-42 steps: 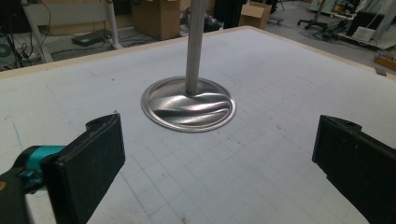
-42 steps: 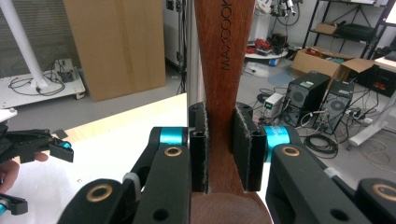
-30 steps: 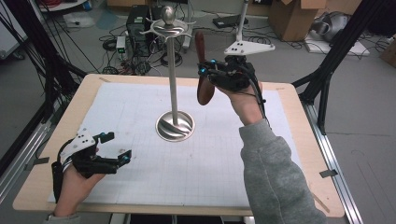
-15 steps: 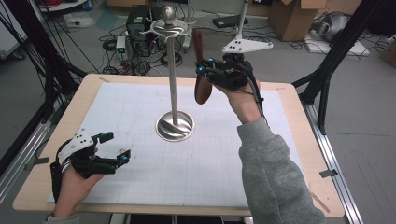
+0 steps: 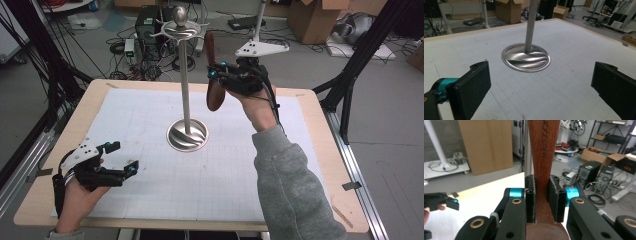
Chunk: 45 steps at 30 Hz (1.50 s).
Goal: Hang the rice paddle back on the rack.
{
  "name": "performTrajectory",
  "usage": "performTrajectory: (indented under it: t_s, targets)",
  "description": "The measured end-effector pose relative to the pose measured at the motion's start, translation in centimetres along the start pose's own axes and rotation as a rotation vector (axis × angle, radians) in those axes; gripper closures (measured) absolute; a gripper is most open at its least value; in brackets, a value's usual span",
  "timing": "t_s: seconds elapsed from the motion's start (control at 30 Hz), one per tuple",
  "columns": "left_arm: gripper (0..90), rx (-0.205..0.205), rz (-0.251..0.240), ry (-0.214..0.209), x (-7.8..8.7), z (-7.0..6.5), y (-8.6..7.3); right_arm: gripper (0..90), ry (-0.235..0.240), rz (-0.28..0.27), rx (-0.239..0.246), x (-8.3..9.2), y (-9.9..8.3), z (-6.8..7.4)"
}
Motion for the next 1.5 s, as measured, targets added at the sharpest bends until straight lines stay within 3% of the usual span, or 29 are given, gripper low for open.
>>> performTrajectory:
  t_s: [0.87, 1.5]
  targets:
    - [3.0, -0.004, 0.000, 0.010, 0.4, 0.0, 0.0, 77.5, -0.008, 0.002, 0.031, -1.2, 0.5, 0.6]
    - [2.9, -0.007, 0.000, 0.014, 0.6, 0.0, -0.1, 77.5, -0.014, 0.013, 0.028, -2.2, 0.1, 0.8]
Point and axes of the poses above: each handheld gripper's, and its own axes: x roughly backward along the jaws, y roughly out of its top, z roughly to its left, the point moved 3 cm from there along -x, roughly forward along the jaws, and after that the axes turned 5 degrees about -z, right-handed, at the moved point
